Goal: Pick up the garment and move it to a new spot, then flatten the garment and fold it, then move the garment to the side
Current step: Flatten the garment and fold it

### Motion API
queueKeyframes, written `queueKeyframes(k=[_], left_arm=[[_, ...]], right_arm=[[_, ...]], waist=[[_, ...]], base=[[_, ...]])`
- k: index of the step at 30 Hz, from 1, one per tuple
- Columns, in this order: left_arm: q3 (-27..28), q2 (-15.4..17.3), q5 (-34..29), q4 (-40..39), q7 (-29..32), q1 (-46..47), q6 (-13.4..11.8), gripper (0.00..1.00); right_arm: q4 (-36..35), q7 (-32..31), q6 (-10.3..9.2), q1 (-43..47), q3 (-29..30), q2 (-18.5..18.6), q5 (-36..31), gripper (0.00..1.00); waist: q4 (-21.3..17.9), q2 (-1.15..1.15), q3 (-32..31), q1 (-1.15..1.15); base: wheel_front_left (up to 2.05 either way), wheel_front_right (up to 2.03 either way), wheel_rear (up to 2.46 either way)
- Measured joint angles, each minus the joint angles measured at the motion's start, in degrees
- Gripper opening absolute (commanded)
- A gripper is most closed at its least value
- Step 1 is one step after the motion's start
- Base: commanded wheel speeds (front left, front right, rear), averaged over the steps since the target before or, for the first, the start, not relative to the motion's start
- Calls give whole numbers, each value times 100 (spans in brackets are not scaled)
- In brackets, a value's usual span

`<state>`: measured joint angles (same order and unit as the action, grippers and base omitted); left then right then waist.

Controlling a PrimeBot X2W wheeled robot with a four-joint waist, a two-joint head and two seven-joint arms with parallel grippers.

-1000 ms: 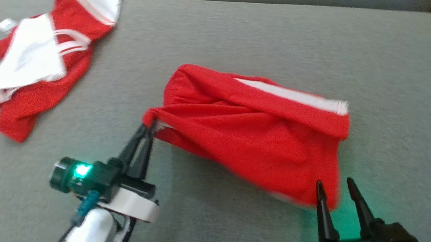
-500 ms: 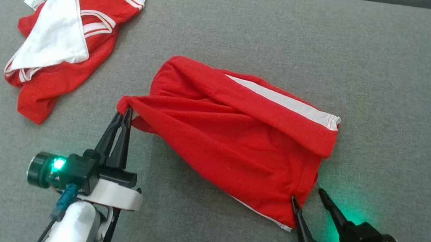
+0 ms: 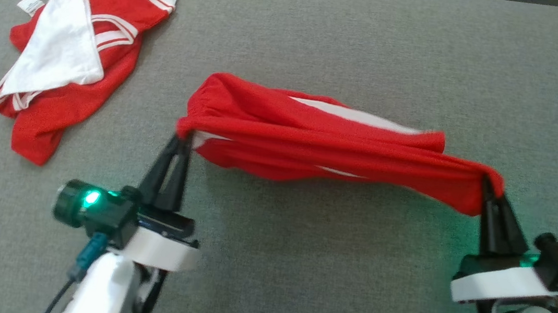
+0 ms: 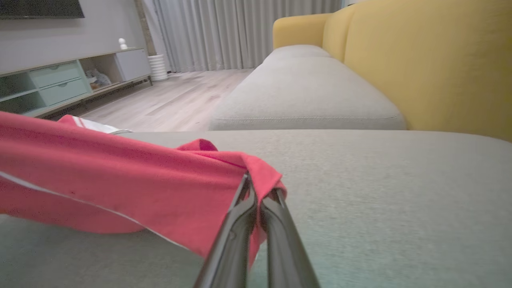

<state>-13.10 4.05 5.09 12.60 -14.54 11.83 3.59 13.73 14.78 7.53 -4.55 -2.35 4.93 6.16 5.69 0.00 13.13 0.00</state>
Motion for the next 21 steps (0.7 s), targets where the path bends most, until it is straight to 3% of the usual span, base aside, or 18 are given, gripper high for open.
queueKeyframes(k=[6,10,13,17,20,21], left_arm=[[-609,-79,372,-188,1,4,356,1],[-1176,-46,875,-426,0,24,357,0],[-1785,268,1572,-865,0,192,389,0],[-1911,606,1740,-931,0,359,400,0],[-2035,657,1657,-653,0,561,400,0],[-2023,635,1634,-549,0,637,400,0]], right_arm=[[-162,0,0,-16,667,-84,-323,0],[-525,0,0,87,904,-68,-296,0],[-857,-62,0,582,956,38,-45,0],[-953,-421,0,693,765,147,282,0],[-457,-546,0,196,530,137,469,0],[-210,-542,0,-37,488,137,493,41]], waist=[[-131,0,-35,0],[-192,0,-53,0],[-259,0,-10,0],[-361,0,95,0],[-413,0,210,0],[-428,0,250,0]], base=[[0,0,0],[0,0,0],[0,0,0],[0,0,0],[0,0,0],[0,0,0]])
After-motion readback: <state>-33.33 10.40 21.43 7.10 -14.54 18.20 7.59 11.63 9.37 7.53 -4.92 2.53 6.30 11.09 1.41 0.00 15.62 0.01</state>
